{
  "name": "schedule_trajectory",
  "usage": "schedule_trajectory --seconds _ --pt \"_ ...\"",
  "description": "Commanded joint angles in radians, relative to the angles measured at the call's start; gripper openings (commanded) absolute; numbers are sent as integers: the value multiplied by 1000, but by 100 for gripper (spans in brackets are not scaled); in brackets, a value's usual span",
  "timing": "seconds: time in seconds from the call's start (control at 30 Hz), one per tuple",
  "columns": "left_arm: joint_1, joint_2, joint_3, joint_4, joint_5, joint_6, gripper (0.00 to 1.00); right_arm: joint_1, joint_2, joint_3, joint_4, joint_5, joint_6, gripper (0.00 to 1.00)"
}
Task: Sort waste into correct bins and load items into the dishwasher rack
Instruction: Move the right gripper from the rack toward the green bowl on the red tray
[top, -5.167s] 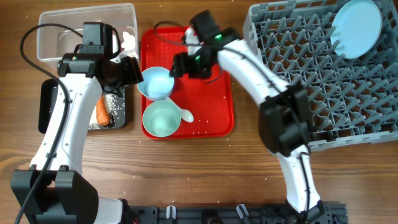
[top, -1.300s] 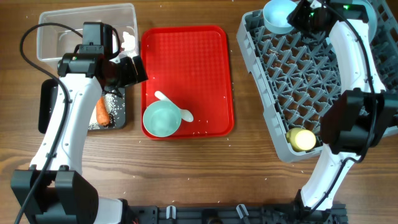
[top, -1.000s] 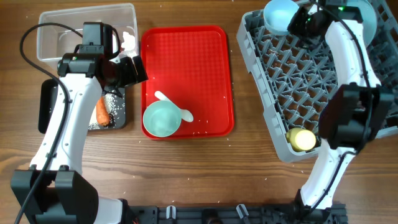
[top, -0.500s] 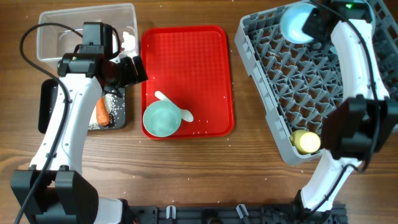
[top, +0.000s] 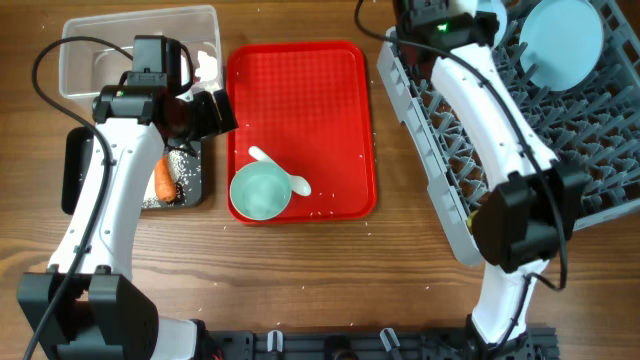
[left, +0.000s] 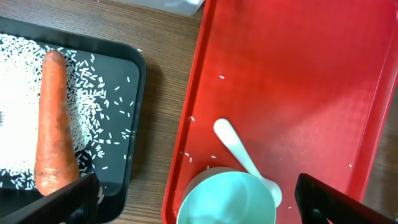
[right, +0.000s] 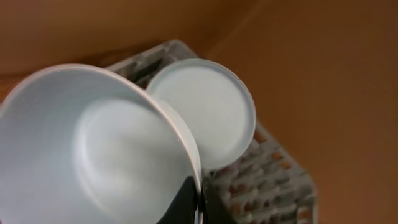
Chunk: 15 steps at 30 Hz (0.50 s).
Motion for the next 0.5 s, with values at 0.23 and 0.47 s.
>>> schedule_trajectory --seconds 0.23,0.47 --pt "0 8 -7 0 -10 9 100 27 33 -73 99 -4 -214 4" --pt "0 8 -7 0 -10 9 100 28 33 -215 182 42 -272 4"
